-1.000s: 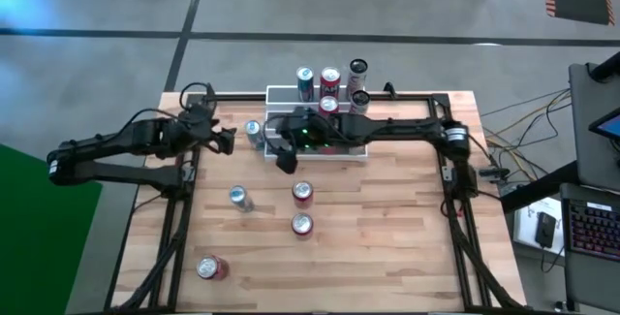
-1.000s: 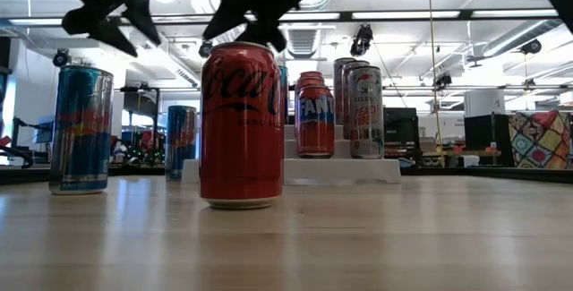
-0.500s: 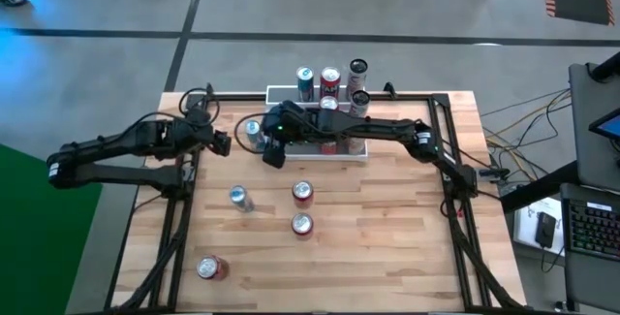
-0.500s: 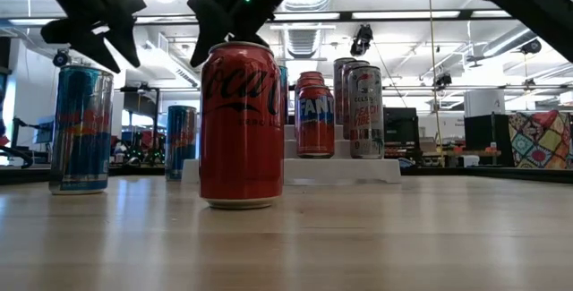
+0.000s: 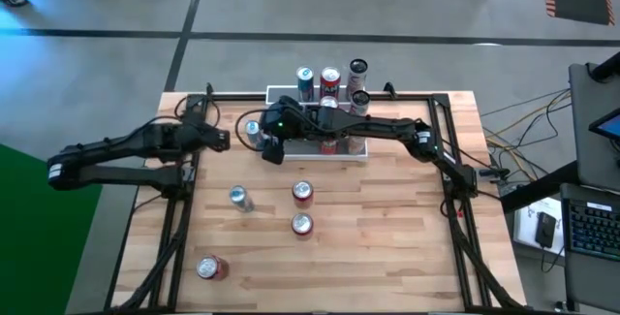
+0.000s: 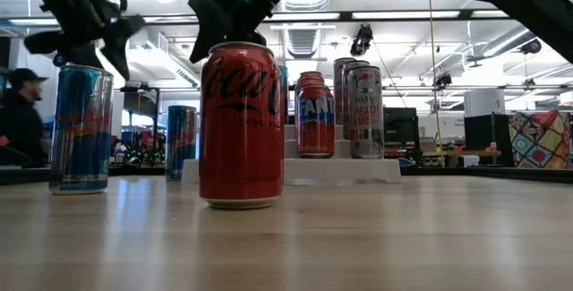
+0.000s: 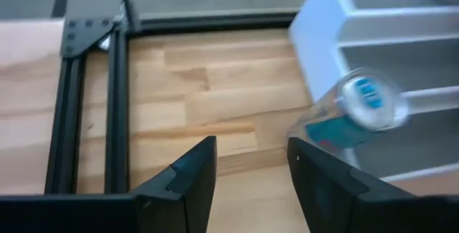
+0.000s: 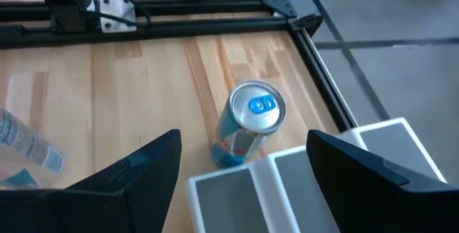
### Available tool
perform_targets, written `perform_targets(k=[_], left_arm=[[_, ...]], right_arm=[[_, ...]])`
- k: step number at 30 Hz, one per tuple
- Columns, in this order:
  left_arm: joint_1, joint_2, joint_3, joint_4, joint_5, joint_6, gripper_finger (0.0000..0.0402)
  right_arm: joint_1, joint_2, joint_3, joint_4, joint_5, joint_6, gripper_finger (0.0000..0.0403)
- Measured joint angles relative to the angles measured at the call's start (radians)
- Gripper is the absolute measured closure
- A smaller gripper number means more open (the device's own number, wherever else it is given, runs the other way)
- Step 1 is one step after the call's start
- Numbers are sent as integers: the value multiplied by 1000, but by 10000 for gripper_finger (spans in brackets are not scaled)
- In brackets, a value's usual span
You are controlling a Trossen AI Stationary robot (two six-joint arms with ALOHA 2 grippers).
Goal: Place canned beverage on shelf
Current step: Put the top blue soda can on the middle tier of the shelf aligned with the other blue soda can
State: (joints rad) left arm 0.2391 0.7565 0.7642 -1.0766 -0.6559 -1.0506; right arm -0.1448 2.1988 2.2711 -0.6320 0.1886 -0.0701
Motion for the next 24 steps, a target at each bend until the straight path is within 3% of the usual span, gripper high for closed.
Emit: perform_targets(k=[5, 14, 21, 24], left_arm=[[19, 19, -92, 48, -8, -91, 257], [72, 21, -200, 266, 61, -70, 279], [183, 27, -223, 344, 55, -46, 293], [248, 29, -223, 425, 102, 10, 301]], right_arm=[[0, 6, 0, 37, -2, -37, 113], [0, 64, -1, 118, -12, -138, 113], [-12, 91, -1, 164, -13, -151, 113], [-26, 97, -2, 178, -13, -135, 111]])
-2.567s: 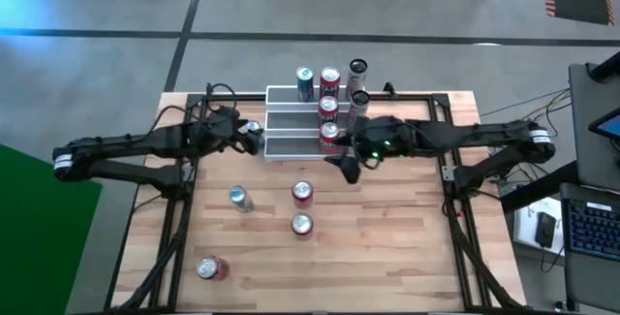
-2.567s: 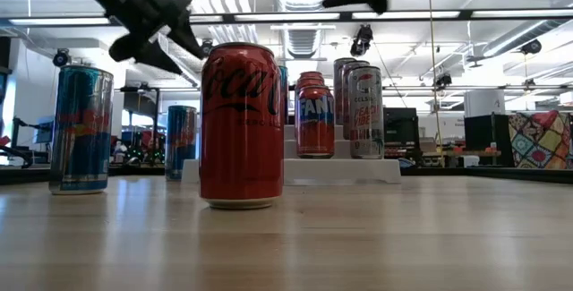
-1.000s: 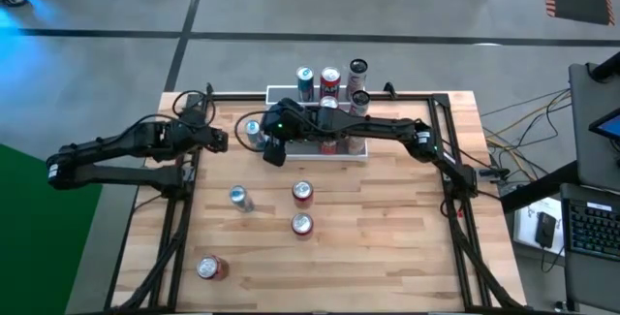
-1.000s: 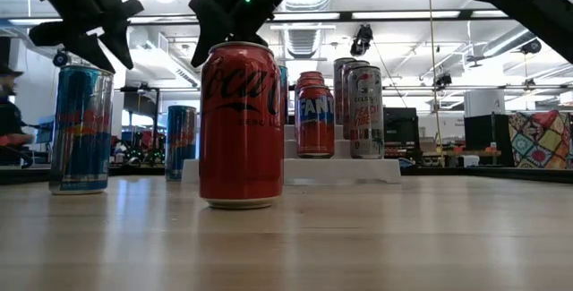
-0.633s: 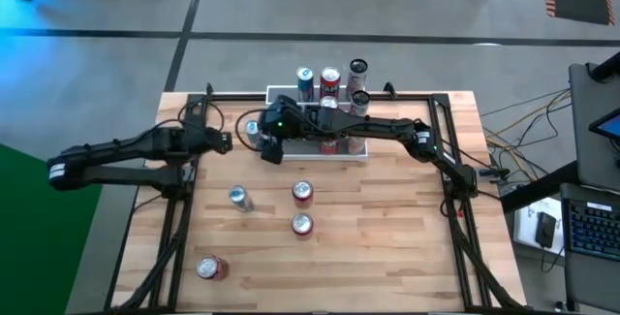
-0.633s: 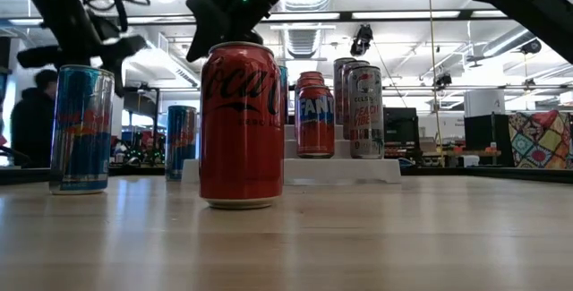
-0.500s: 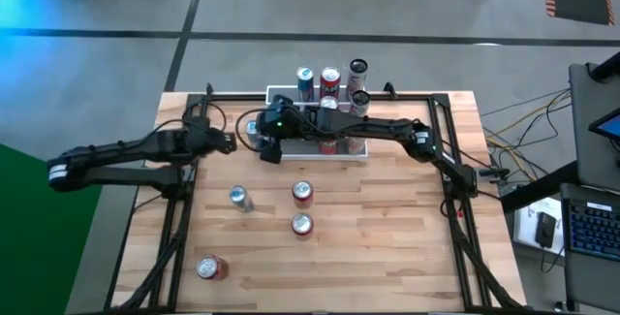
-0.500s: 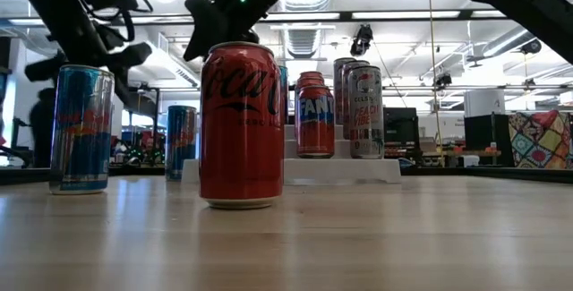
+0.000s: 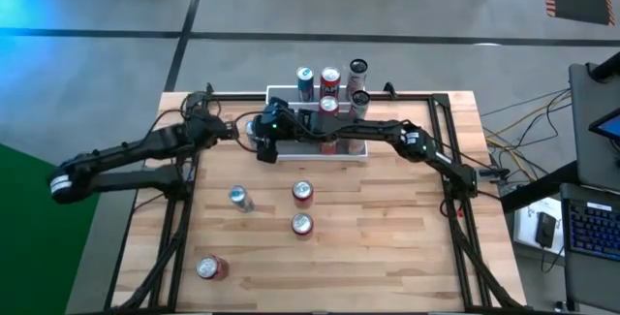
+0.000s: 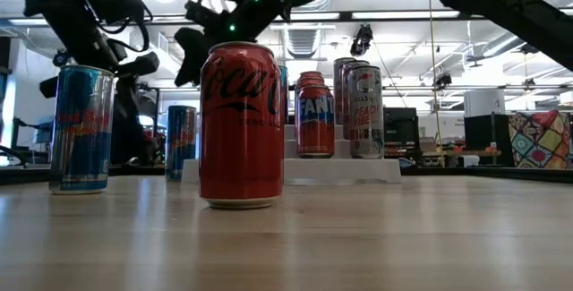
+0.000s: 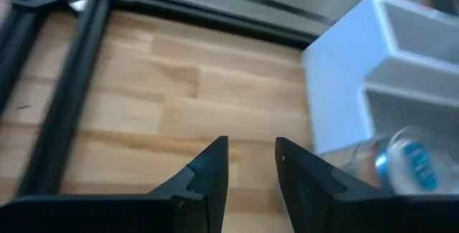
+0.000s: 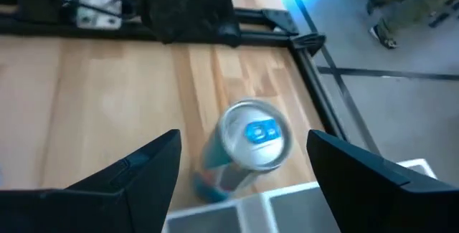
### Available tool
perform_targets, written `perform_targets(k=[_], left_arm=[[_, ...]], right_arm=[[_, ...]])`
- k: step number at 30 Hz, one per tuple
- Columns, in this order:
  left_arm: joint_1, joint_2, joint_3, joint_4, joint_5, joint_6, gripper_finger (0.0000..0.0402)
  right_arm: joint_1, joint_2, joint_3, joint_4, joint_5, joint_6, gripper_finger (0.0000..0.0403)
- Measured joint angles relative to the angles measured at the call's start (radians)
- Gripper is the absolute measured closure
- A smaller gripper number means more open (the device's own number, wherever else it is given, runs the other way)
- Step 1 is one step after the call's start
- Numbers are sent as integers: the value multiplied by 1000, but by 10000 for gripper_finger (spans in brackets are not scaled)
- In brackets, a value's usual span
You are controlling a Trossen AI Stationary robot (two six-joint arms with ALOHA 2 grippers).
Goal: Place canned beverage on shelf
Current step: Put the top blue soda can on the middle tier of the shelf aligned with the other blue soda can
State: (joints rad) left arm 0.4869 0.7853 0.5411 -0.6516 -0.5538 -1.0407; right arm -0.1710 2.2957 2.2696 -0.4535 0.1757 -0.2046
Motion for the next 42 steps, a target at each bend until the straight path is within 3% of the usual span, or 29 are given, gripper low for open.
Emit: perform_targets(k=[12, 18, 31, 37, 42], left_arm=[[216, 62, 0, 173, 167, 113, 318], [284, 163, 0, 302, 341, 151, 318], [337, 310, 1, 467, 470, 194, 318], [337, 325, 1, 476, 513, 192, 318], [336, 317, 1, 502, 566, 171, 318]], right_arm=[[-18, 24, 0, 42, -26, 2, 32], [-33, 40, 0, 58, -66, 7, 30], [-61, 83, 0, 67, -98, -2, 30], [-73, 85, 0, 69, -111, -19, 30], [-80, 85, 0, 70, -184, -15, 30]])
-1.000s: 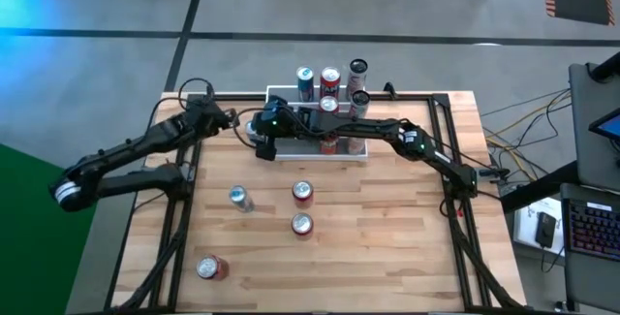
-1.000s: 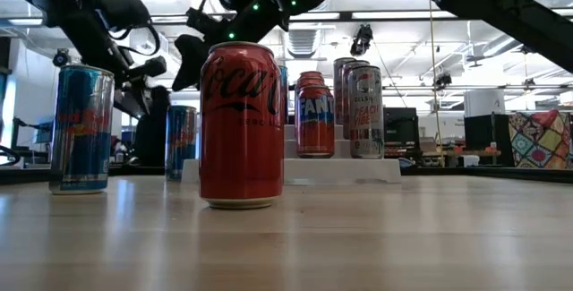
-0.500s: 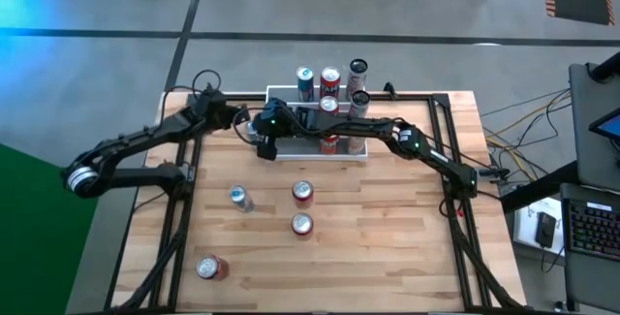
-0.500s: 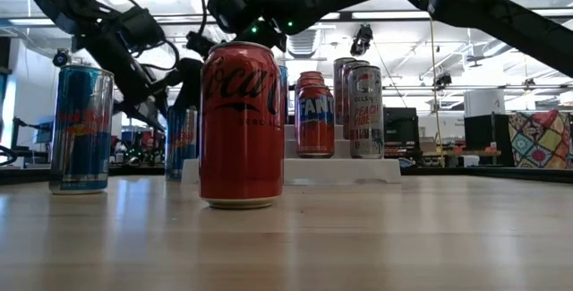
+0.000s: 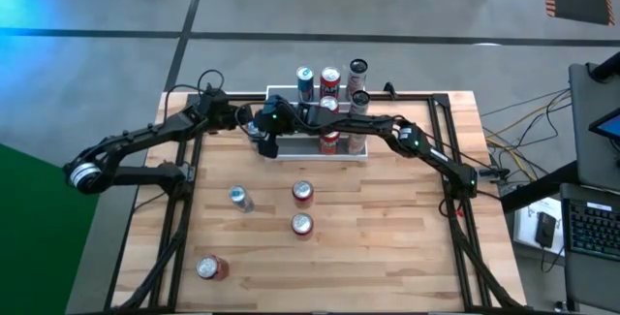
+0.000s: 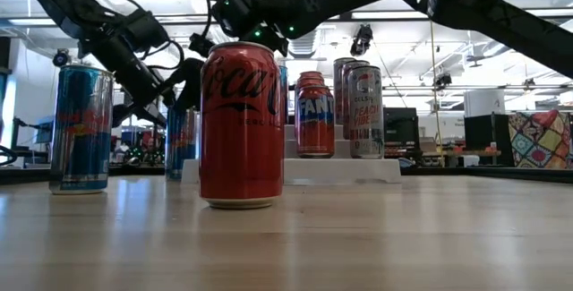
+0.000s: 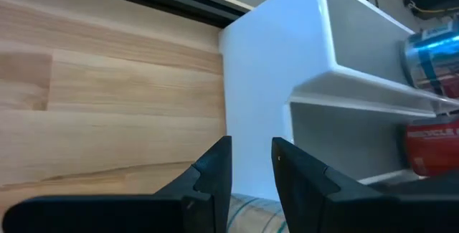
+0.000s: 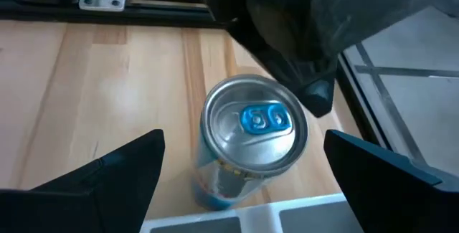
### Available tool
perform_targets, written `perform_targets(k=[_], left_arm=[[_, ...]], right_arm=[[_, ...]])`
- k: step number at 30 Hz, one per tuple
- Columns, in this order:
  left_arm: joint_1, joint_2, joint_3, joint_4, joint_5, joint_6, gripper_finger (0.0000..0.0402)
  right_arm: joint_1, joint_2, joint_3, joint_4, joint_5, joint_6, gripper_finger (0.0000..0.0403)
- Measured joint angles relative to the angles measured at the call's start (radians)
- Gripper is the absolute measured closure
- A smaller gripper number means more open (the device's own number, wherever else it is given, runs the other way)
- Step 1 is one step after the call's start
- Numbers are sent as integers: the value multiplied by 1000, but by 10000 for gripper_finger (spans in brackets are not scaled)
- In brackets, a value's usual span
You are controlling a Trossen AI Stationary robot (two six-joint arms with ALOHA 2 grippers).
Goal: Place canned beverage on shelf
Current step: Put the top blue soda can on the middle tier of the shelf aligned with the other blue soda can
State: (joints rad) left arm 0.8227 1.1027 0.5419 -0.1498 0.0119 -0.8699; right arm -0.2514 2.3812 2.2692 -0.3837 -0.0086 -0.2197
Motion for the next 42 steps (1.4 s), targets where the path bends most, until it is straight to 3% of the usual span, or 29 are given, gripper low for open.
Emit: perform_targets(k=[22, 25, 35, 42], left_arm=[[-29, -3, 0, 1, 19, -4, 318], [-30, -4, 0, 0, 27, -4, 318], [-30, -7, 0, 0, 28, 14, 318], [-30, -40, 0, 0, 27, 47, 318]], right_arm=[[-4, 37, -1, 8, -26, 12, 34], [-7, 39, -1, 17, -83, 27, 48], [-9, 43, -2, 76, -89, 65, 97], [-18, 43, -2, 79, -99, 110, 159]])
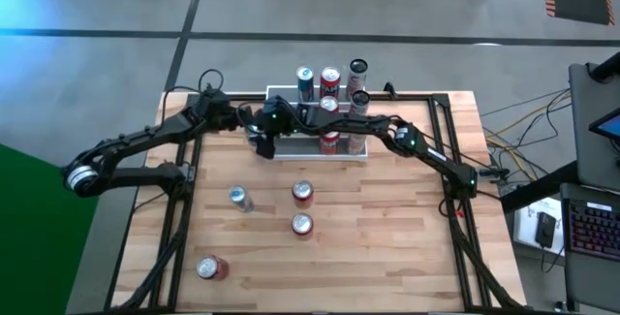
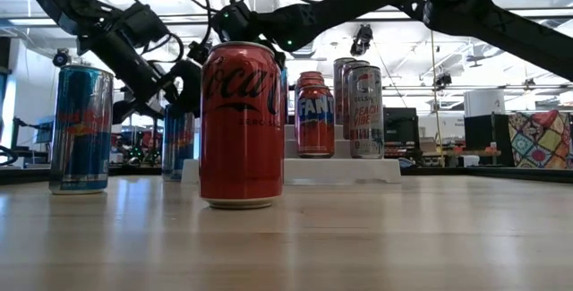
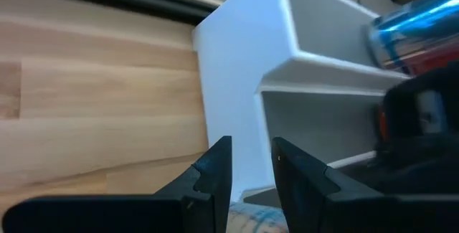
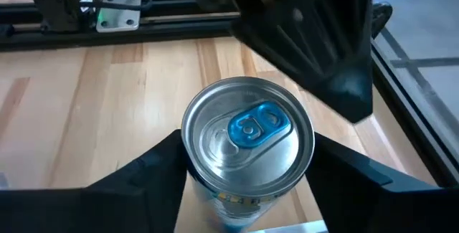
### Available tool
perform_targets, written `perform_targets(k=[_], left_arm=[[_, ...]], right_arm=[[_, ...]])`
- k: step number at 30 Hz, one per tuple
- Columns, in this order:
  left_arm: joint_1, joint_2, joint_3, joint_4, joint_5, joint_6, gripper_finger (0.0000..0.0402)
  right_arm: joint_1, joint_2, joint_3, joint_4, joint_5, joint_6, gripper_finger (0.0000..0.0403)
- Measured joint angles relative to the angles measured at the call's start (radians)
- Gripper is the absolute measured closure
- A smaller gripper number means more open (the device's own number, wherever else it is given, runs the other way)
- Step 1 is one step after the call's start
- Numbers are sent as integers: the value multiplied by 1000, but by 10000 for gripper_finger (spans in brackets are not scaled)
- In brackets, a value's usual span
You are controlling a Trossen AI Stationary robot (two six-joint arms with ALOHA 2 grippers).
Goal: Place canned beverage on shelf
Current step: Put the top blue soda can on the middle tier of the shelf aligned with the other blue soda can
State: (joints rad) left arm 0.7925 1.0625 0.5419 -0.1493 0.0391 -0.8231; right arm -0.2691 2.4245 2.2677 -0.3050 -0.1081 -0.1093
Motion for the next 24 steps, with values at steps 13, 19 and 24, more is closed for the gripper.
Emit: perform_targets(k=[13, 19, 24], left_arm=[[1, -267, 0, -79, -53, 72, 280], [0, -435, 0, -109, -53, 145, 228], [-6, -520, 0, -111, -23, 207, 192]], right_arm=[[5, -9, 89, -110, -37, 101, 187], [-5, -71, 85, -141, -58, 188, 187], [-10, -139, 87, -155, -58, 181, 187]])
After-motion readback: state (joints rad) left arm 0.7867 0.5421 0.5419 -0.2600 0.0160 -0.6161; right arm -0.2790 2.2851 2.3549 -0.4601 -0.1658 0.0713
